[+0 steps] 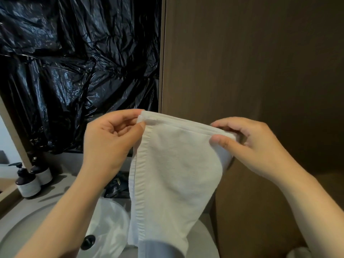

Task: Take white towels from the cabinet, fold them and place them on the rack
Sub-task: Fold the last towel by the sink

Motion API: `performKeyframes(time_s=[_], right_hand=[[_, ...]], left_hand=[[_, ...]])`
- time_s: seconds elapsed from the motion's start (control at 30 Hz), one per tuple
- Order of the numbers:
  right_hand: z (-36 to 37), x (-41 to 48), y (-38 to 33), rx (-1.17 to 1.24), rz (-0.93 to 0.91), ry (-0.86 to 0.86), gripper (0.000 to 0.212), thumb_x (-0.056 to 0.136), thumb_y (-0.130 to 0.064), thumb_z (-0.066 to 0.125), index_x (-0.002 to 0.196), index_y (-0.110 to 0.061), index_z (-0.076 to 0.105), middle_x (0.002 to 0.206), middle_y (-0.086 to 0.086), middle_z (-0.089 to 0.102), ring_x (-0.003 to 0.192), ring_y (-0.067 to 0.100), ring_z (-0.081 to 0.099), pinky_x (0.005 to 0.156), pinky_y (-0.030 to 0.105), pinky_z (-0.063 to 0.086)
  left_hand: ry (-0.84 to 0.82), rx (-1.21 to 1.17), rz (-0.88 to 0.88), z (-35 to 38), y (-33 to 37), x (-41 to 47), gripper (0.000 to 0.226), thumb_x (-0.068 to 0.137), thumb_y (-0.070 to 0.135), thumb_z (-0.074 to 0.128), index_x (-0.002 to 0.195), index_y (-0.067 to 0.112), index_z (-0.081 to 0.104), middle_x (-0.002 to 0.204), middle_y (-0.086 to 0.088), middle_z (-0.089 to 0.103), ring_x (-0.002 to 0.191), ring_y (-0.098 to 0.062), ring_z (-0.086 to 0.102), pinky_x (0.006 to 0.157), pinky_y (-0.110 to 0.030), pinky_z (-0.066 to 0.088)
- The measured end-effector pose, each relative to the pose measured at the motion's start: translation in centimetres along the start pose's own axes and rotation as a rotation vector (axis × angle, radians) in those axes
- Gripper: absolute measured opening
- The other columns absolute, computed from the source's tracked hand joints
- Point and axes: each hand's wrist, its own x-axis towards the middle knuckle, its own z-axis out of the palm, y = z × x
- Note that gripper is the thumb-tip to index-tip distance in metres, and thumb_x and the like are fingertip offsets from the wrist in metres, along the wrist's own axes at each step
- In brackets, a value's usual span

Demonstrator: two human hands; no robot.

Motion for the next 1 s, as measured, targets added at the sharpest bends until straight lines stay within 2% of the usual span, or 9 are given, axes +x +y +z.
performKeyframes(time_s=[0.17,0.27,0.37,0.47,0.57,0.67,0.8,0.9,1.0], right_hand=[[2.1,0.0,-2.1,-0.061,-0.058,-0.060,0.071,0.080,-0.078,0.043,0.134,-0.034,0.055,0.126,-0.022,0.059,0.114,-0.005,0.053,0.094,0.017,0.045],[3.5,0.6,-2.8,0.013,-0.054,-0.065,0.055,0.088,-0.069,0.042,0.129,-0.037,0.057,0.124,-0.022,0.059,0.109,-0.012,0.050,0.090,0.011,0.044],[4.4,1.0,-2.8,0.022,-0.074,-0.045,0.027,0.095,-0.054,0.047,0.100,-0.033,0.062,0.095,-0.020,0.060,0.094,0.002,0.056,0.075,0.025,0.050],[5.0,0.9,-2.4,0.010,-0.086,-0.012,0.026,0.098,-0.051,0.045,0.088,-0.030,0.057,0.083,-0.018,0.055,0.084,0.006,0.056,0.068,0.030,0.050],[5.2,0.8,-2.1,0.023,-0.103,0.044,0.027,0.099,-0.048,0.044,0.085,-0.027,0.055,0.079,-0.016,0.053,0.078,0.007,0.055,0.065,0.022,0.043],[4.7,1.0,-2.1,0.010,-0.117,0.100,0.026,0.098,-0.045,0.044,0.084,-0.026,0.053,0.076,-0.017,0.050,0.075,0.008,0.054,0.062,0.015,0.037],[4.3,1.6,-2.0,-0.017,-0.105,0.146,0.027,0.100,-0.042,0.047,0.083,-0.023,0.054,0.077,-0.012,0.053,0.075,0.011,0.054,0.062,0.029,0.046],[4.3,1.7,-1.7,-0.018,-0.062,0.161,0.025,0.099,-0.042,0.048,0.084,-0.024,0.055,0.078,-0.012,0.054,0.075,0.010,0.055,0.063,0.026,0.047],[4.2,1.5,-1.2,0.007,-0.021,0.182,0.025,0.100,-0.040,0.048,0.084,-0.022,0.055,0.076,-0.013,0.053,0.074,0.007,0.054,0.061,0.010,0.037]], left_hand=[[-0.081,-0.018,-0.011,2.3,-0.6,-1.4,0.023,0.079,-0.005,0.071,0.097,0.010,0.074,0.082,-0.003,0.075,0.071,-0.007,0.069,0.069,-0.016,0.055],[-0.122,-0.060,0.010,2.9,-0.7,-1.6,0.023,0.079,-0.001,0.072,0.096,0.015,0.074,0.084,-0.001,0.076,0.075,-0.009,0.071,0.069,-0.016,0.055],[-0.131,-0.094,0.000,3.0,-0.7,-1.9,0.023,0.078,0.003,0.074,0.094,0.019,0.073,0.085,0.001,0.076,0.077,-0.011,0.072,0.070,-0.018,0.056],[-0.195,-0.098,-0.098,2.5,-1.6,-2.3,0.030,0.075,0.017,0.079,0.104,0.016,0.070,0.093,-0.002,0.075,0.086,-0.017,0.072,0.075,-0.024,0.058],[-0.416,0.025,-0.231,0.9,-3.8,-3.8,0.044,0.068,0.037,0.083,0.107,0.024,0.068,0.100,0.001,0.074,0.090,-0.015,0.072,0.077,-0.029,0.059],[-0.563,0.231,-0.303,0.0,-6.6,-6.2,0.031,0.074,0.038,0.080,0.103,0.035,0.068,0.101,0.010,0.073,0.090,-0.008,0.070,0.080,-0.035,0.059],[-0.580,0.325,-0.323,-0.8,-9.6,-7.5,0.024,0.090,0.039,0.064,0.103,0.020,0.068,0.099,-0.002,0.070,0.092,-0.022,0.066,0.085,-0.049,0.052],[-0.593,0.426,-0.219,-0.6,-10.7,-8.1,0.042,0.092,0.048,0.044,0.107,0.014,0.063,0.099,0.000,0.064,0.093,-0.012,0.059,0.084,-0.036,0.048],[-0.525,0.474,-0.164,-0.2,-10.9,-8.6,0.045,0.094,0.054,0.031,0.106,0.019,0.057,0.098,0.008,0.058,0.092,-0.001,0.053,0.082,-0.025,0.044]])
